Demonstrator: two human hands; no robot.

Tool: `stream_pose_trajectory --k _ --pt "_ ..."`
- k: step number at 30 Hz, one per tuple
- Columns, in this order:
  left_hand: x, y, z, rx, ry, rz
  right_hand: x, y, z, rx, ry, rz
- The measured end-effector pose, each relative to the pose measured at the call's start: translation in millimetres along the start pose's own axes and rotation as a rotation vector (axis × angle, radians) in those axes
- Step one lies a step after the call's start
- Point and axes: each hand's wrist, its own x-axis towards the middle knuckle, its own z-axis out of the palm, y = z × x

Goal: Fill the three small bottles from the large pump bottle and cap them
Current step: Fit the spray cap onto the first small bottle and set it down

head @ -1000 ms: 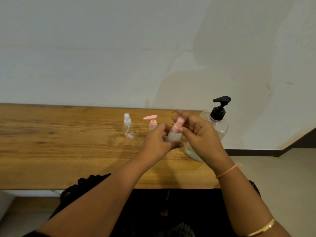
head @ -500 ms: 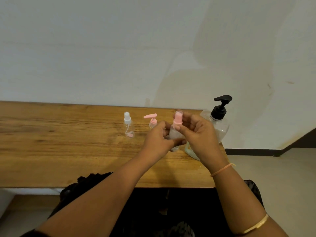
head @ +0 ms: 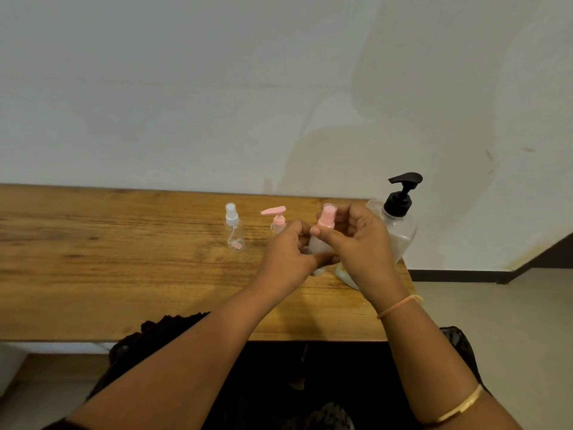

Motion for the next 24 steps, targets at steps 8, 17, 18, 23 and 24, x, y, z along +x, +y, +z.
stream_pose_trajectory --k 8,17,18,23,24 --pt "1.6 2.1 -1.3 -0.022 -0.001 -0.017 -2.1 0.7 -0.2 0.097 -0.117 0.042" --pt "2.6 -3.6 -3.2 0.027 0.063 0.010 -0.2 2.3 5.6 0.012 0.021 0.051" --pt "3.5 -3.8 -4.2 0.018 0.052 0.004 0.0 1.6 5.1 0.014 0.014 0.048" --pt "5.8 -1.4 -3.6 -0.040 -0.059 -0.018 0.6 -2.4 -9.2 0.173 -0.185 0.056" --pt "6.3 -2.3 -2.6 -0.043 -0.063 -0.020 0.2 -2.4 -9.1 0.167 -0.198 0.048"
